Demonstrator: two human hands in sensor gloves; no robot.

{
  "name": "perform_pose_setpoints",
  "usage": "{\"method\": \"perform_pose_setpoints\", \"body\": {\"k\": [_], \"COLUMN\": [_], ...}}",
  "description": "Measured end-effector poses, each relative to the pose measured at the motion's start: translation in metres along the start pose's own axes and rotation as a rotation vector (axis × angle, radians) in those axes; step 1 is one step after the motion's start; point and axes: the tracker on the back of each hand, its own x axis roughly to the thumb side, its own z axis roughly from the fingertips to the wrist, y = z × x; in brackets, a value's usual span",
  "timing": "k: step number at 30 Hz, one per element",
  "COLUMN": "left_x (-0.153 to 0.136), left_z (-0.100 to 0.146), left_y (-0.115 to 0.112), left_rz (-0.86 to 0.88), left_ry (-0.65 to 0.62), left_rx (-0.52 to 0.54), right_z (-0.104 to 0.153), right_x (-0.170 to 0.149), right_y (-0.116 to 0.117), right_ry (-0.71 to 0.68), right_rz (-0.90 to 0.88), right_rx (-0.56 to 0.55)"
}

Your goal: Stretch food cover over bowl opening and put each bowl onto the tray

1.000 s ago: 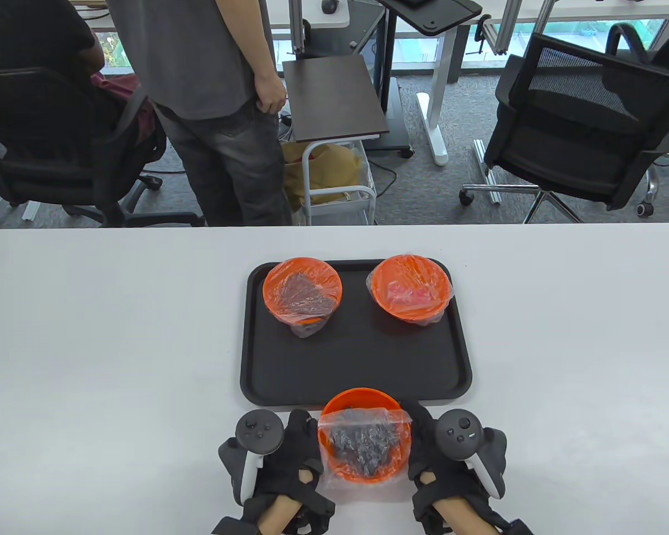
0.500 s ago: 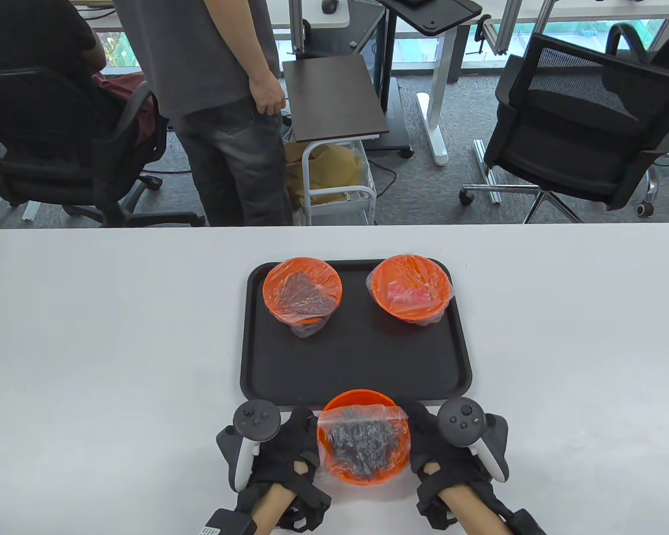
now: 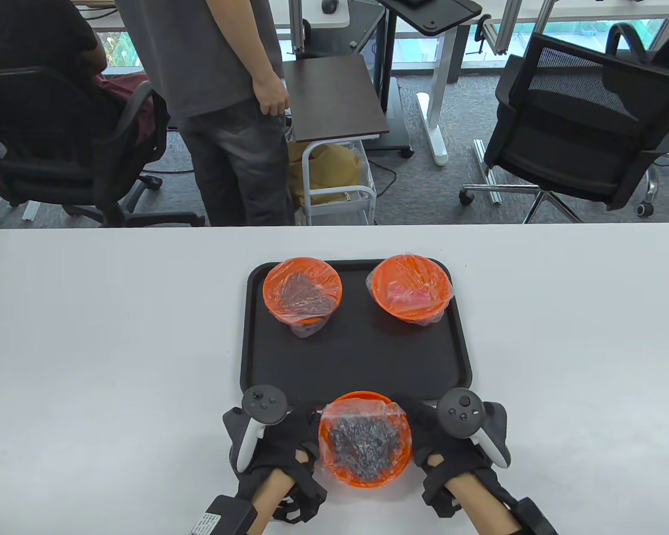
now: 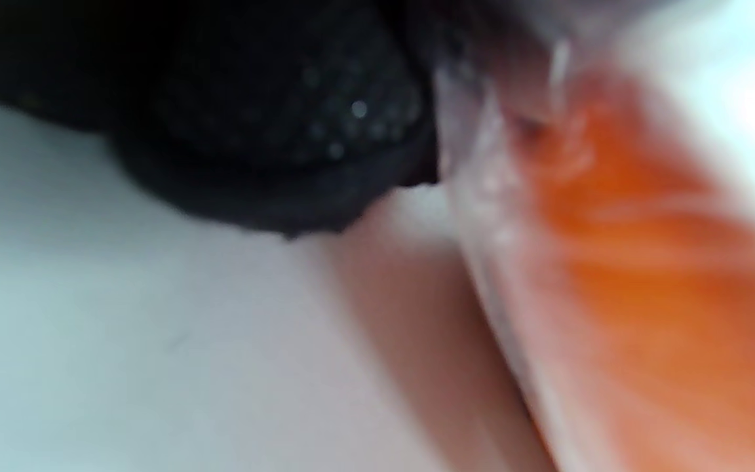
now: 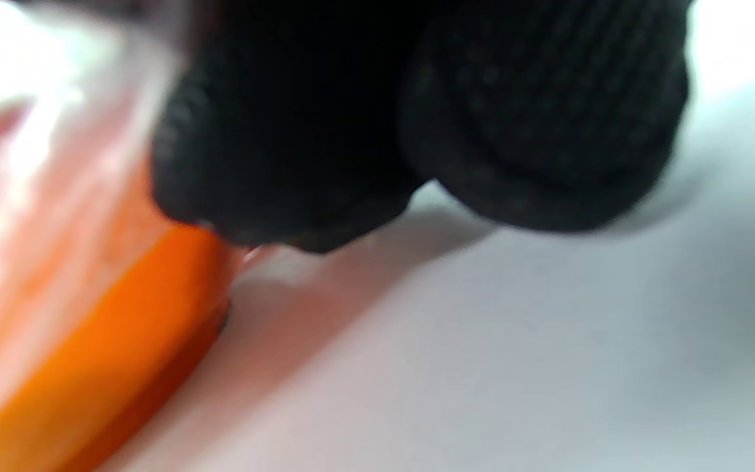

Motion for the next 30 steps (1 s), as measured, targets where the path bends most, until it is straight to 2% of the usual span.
{"method": "perform_pose_setpoints", "body": {"k": [5, 13, 21, 30], "left_x": [0.010, 0.010, 0.011, 0.011], "left_z": [-0.003, -0.006, -0.008, -0.009], "left_y": [0.001, 0.002, 0.003, 0.003], "left_rz": [-0.098, -0.065, -0.051, -0.042], "left_ry": [-0.006, 0.008, 0.001, -0.009], "left_rx": [0.002, 0.011, 0.017, 0.018], "right_z": [-0.007, -0.016, -0.018, -0.016], "right_x": [-0.001, -0.008, -0.012, -0.014], "right_y": [-0.001, 0.002, -0.001, -0.002], "right_ry": [-0.020, 0.024, 0.055, 0.127], "right_rz": [-0.033, -0.173, -0.207, -0.182], "right_rx": [0.041, 0.143, 0.122, 0.051]}}
